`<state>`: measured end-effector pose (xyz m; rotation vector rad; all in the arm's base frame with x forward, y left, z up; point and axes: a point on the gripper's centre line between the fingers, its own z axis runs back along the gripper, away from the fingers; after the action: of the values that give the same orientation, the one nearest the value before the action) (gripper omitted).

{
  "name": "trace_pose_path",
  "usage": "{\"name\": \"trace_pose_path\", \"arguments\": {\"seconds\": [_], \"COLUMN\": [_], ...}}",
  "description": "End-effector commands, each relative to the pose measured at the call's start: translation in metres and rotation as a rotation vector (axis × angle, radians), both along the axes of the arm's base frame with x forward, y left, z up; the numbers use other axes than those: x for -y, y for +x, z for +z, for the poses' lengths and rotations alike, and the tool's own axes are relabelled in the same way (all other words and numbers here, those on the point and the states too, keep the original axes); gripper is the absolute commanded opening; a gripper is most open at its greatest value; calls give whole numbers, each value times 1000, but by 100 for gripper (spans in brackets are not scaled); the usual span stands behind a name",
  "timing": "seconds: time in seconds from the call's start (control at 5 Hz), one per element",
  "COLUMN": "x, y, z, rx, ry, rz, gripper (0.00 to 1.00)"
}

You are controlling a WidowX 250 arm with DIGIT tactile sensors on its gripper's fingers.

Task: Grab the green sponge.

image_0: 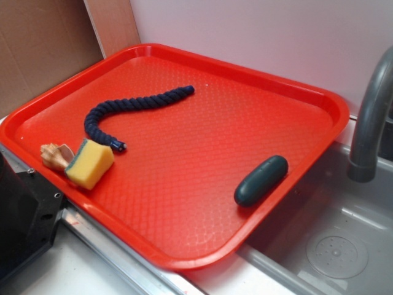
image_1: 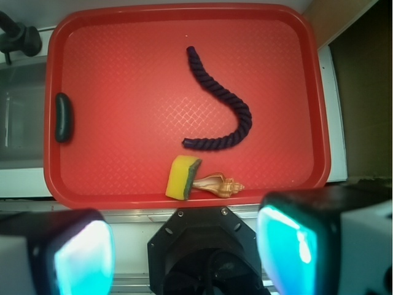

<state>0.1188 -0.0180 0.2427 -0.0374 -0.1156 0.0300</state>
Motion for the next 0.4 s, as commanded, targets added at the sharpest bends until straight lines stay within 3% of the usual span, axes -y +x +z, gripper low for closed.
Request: {"name": "trace_pose_path", "arguments": {"seconds": [0.0,0.2], "x": [0,-7], "y": [0,4], "z": [0,-50], "rx": [0,-35], "ry": [0,13], "rz": [0,-59], "gripper": [100,100]}}
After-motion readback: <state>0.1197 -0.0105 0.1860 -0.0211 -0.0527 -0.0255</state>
